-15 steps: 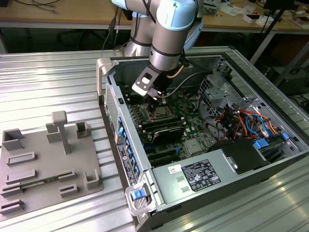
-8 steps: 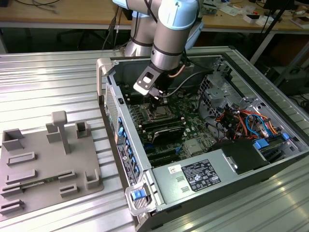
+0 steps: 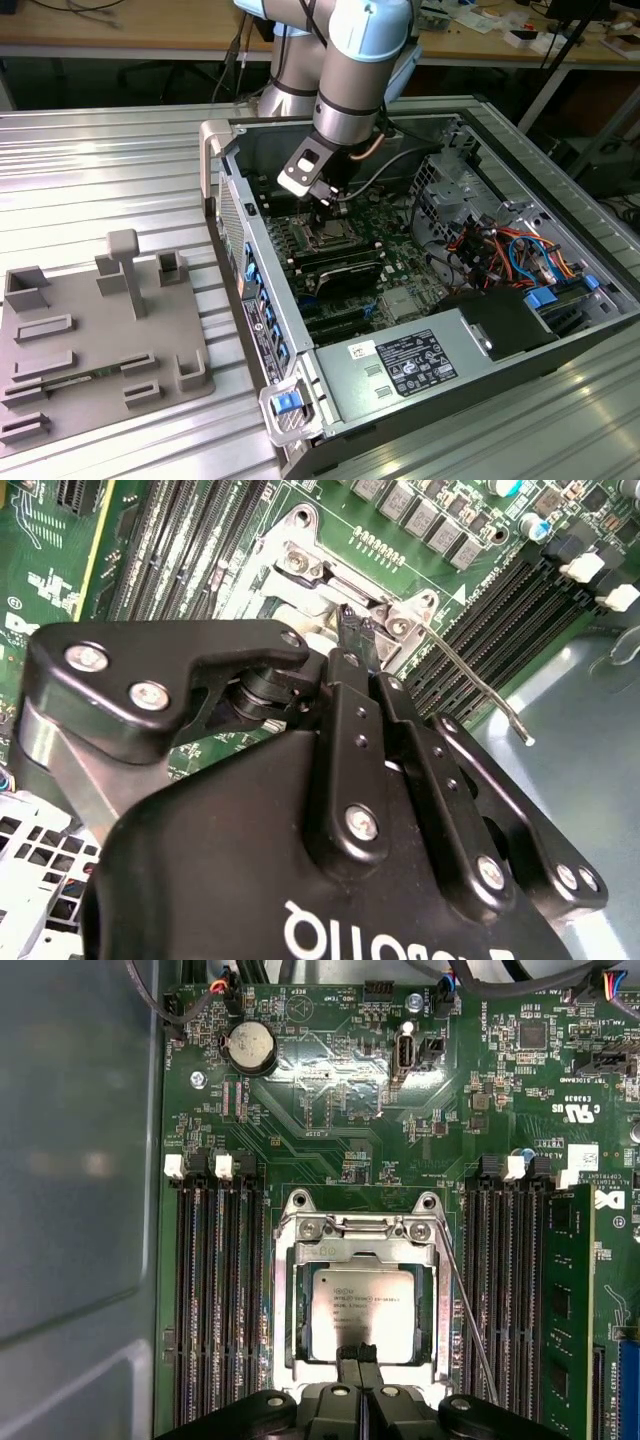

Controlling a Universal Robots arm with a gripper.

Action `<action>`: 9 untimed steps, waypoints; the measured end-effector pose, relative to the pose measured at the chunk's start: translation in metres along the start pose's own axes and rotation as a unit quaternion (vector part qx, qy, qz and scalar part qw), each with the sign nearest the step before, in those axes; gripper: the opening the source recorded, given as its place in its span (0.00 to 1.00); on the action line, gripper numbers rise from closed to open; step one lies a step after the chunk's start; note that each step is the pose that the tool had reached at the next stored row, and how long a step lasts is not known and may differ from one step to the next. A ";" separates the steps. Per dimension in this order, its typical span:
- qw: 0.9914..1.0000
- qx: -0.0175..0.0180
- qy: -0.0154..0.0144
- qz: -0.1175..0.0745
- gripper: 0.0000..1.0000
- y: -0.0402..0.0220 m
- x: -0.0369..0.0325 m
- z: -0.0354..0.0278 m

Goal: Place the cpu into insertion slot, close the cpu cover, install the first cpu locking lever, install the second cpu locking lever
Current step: 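Close the cpu cover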

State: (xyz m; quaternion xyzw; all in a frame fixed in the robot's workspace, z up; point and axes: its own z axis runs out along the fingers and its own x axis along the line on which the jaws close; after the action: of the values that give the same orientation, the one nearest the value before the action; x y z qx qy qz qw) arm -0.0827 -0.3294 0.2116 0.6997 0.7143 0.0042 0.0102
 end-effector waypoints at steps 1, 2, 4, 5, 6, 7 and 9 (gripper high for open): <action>1.000 0.000 0.000 0.000 0.11 0.0001 0.0000 0.0000; 1.000 0.000 0.000 0.000 0.11 0.0002 0.0000 0.0000; 1.000 0.000 0.000 0.000 0.11 0.0004 0.0000 0.0000; 1.000 0.000 0.000 0.000 0.11 0.0005 0.0000 0.0000; 1.000 0.000 0.000 0.000 0.11 0.0023 0.0000 0.0001; 1.000 0.000 0.000 0.000 0.11 0.0154 -0.0003 0.0003; 1.000 0.000 0.000 0.000 0.11 0.0239 -0.0005 0.0005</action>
State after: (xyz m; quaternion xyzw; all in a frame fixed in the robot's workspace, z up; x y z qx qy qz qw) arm -0.0587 -0.3294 0.2116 0.6997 0.7143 0.0042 0.0102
